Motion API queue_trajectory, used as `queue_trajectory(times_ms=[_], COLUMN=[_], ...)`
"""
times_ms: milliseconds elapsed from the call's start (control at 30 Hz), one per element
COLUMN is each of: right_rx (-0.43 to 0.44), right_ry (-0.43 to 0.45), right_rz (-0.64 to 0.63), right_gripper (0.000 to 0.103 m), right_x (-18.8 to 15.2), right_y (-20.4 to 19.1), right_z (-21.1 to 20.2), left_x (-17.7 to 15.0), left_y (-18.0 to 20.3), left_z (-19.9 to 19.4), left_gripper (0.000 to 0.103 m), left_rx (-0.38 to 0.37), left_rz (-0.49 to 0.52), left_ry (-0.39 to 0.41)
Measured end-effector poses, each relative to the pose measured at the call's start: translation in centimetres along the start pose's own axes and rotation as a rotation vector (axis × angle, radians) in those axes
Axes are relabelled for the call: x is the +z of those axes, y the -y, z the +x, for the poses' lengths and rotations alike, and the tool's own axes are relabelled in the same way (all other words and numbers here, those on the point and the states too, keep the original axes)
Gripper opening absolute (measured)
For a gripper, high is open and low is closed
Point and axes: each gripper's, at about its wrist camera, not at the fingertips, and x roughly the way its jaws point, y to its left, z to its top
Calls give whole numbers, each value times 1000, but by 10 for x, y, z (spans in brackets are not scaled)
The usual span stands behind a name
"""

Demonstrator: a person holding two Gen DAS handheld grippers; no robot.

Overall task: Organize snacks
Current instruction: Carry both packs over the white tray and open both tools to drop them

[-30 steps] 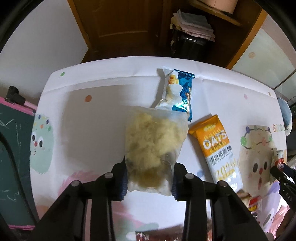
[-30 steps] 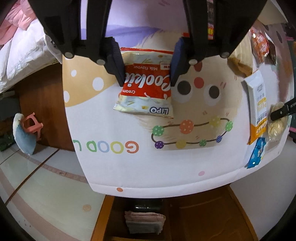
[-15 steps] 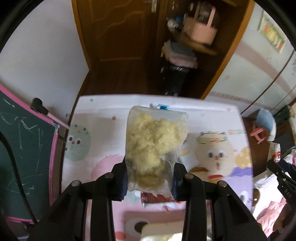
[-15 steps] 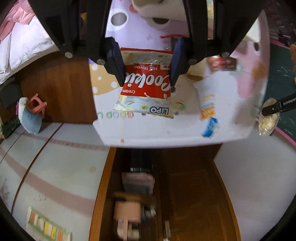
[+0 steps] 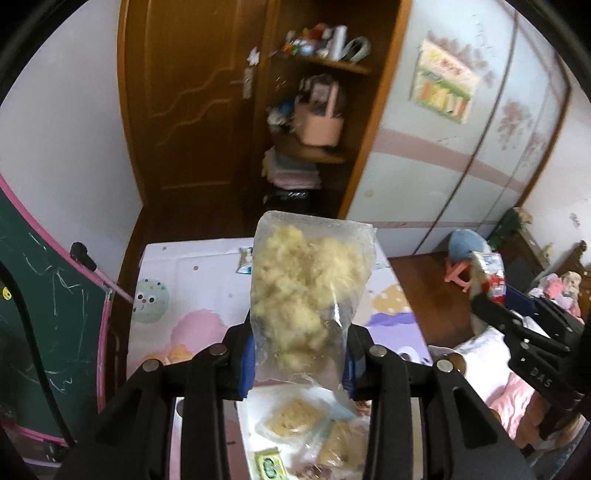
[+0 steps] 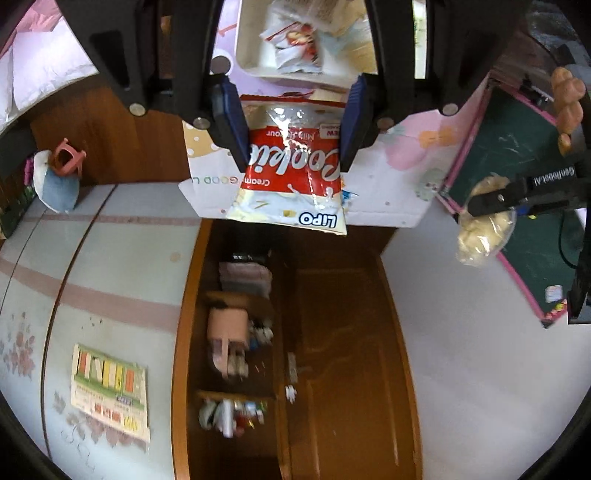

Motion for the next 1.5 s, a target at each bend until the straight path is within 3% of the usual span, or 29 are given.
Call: queue_trajectory(times_ms=[300, 533, 767, 933, 1100, 1400, 1500], right_rx=[66, 54, 79, 79, 103, 88, 97], right_ry=[104, 160, 90, -12, -72, -80, -92], right_rz=[28, 37, 47, 28, 46, 51, 57], right_gripper=[46, 46, 46, 46, 46, 47, 47], right_x=[-40, -83, -127, -146, -151, -154, -155], right_y=[-16, -29, -45, -54, -56, -58, -58], right_z=[-55, -73, -56, -29, -13, -10, -6], left_x=[-65, -116, -163, -184, -192, -192, -192], left_y=[24, 36, 37, 30, 28, 28, 26], left_z=[-64, -65, -37, -7, 7, 18, 20], left_gripper=[34, 35, 35, 35, 35, 36, 43], left_rx=[-72, -46, 35, 70, 67, 60, 70], left_rz=[45, 63, 50, 36, 30, 31, 32], left_ry=[97, 127, 94, -4, -54, -86, -89])
